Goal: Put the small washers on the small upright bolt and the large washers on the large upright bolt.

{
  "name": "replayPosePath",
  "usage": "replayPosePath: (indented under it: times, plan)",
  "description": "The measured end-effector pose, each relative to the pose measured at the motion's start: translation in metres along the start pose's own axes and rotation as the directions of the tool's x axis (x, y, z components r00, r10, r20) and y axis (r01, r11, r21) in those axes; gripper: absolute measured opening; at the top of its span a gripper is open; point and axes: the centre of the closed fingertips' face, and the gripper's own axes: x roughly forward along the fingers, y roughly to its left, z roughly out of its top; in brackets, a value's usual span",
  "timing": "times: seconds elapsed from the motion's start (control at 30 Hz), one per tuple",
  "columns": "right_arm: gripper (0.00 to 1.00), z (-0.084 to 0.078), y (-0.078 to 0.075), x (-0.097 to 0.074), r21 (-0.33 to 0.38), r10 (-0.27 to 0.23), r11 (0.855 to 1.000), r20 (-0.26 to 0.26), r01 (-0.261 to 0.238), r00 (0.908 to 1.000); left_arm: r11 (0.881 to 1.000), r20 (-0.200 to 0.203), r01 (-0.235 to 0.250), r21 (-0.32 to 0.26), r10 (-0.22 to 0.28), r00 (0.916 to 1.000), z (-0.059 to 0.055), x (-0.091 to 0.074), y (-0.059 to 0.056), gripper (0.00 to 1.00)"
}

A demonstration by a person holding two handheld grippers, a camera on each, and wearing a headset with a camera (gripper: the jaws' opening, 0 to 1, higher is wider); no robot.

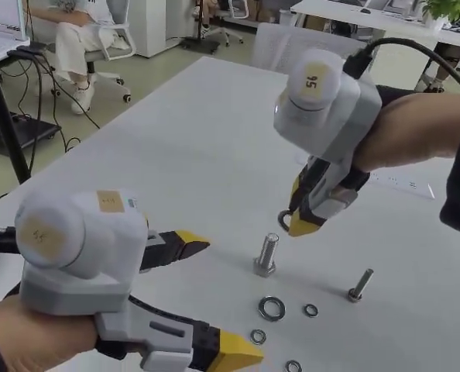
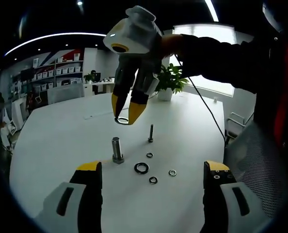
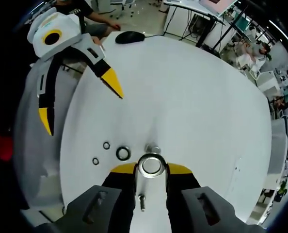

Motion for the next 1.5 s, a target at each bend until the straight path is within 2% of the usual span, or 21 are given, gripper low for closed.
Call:
replayPosePath:
  times: [0.47,1.1,1.5]
  plan:
    - [0.23,0.009,-0.004,0.017,-0.036,0.032,0.999,-0.012,-0.032,0.9994,0.999,0.007,-0.038,-0.018,0.038,0.9993,-0.002,-0.005,0.008,0.86]
    - [0.23,0.001,-0.005,0.041,-0.044,0.073,0.996,-0.053,-0.075,0.9959,0.998,0.008,-0.055,-0.035,0.055,0.9984,-0.006,-0.006,0.013,0.86]
    - [0.23,0.000,-0.004,0.046,-0.047,0.084,0.995,-0.059,-0.086,0.9947,0.998,0.003,-0.058,-0.036,0.058,0.9983,-0.007,-0.005,0.013,0.86]
